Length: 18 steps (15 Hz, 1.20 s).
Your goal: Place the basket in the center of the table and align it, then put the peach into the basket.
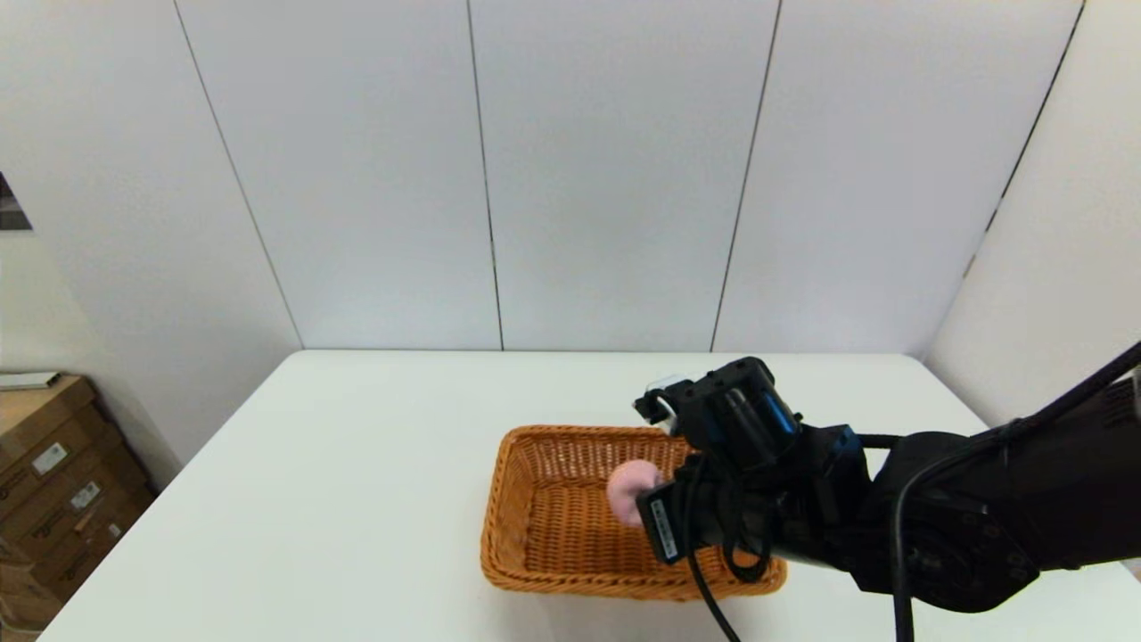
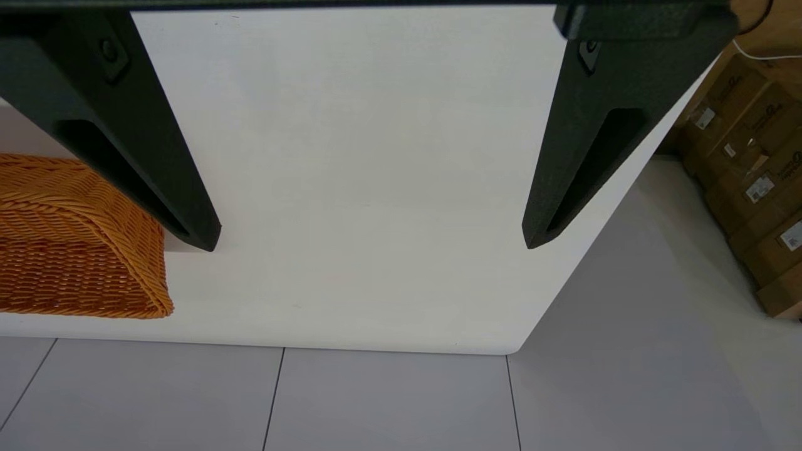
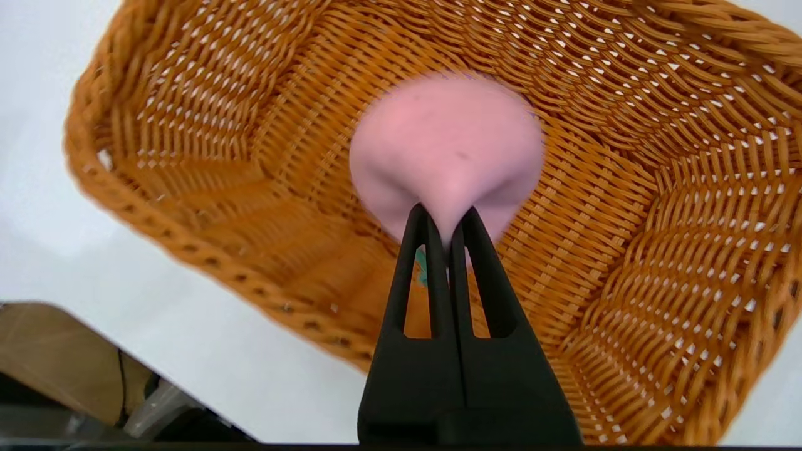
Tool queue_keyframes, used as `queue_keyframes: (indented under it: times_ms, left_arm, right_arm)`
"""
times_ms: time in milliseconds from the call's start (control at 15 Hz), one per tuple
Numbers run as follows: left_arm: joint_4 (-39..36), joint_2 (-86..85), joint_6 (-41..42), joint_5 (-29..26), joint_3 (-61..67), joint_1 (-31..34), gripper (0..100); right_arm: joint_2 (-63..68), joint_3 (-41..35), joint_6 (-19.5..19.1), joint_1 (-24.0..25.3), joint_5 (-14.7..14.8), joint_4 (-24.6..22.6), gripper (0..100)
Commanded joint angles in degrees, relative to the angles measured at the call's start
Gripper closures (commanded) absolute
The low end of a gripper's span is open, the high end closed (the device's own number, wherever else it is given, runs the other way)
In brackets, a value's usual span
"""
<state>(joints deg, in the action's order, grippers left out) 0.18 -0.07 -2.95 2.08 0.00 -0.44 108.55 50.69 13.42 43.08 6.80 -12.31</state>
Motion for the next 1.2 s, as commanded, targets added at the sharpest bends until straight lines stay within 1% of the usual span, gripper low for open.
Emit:
queue_keyframes:
  times_ms: [67,133,333,600,733,867,933,1000,1067,1133,1200]
  left_arm:
    - [0.0,0.0,-0.1,0.0,0.0,0.0,0]
    - [0.0,0.0,-0.1,0.0,0.0,0.0,0]
    - [0.0,0.0,-0.2,0.0,0.0,0.0,0]
    - [0.0,0.0,-0.2,0.0,0.0,0.0,0]
    - [0.0,0.0,-0.2,0.0,0.0,0.0,0]
    - [0.0,0.0,-0.1,-0.1,0.0,0.0,0]
    - [0.0,0.0,-0.1,-0.1,0.0,0.0,0]
    - [0.0,0.0,-0.2,-0.1,0.0,0.0,0]
    - [0.0,0.0,-0.2,0.0,0.0,0.0,0]
    - [0.0,0.0,-0.3,0.0,0.0,0.0,0]
    - [0.0,0.0,-0.3,0.0,0.0,0.0,0]
  right_arm:
    - [0.6,0.7,0.4,0.1,0.3,0.3,100]
    - [0.6,0.7,0.4,0.0,0.8,0.7,0]
    - [-0.2,0.7,1.3,0.0,1.3,-0.1,0]
    - [-6.4,0.4,3.0,-1.5,1.3,0.0,0]
    - [-16.8,-0.5,2.9,-4.1,2.0,0.3,0]
    - [-27.7,-2.6,1.8,-7.1,4.4,0.6,0]
    - [-33.1,-4.5,0.1,-8.6,6.0,1.0,0]
    - [-38.2,-7.4,-3.0,-11.3,7.6,1.0,0]
    - [-43.6,-11.0,-6.6,-14.8,8.0,0.8,0]
    - [-50.0,-15.0,-10.3,-18.2,7.5,1.0,0]
    - [-55.3,-19.1,-12.7,-20.3,7.7,1.1,0]
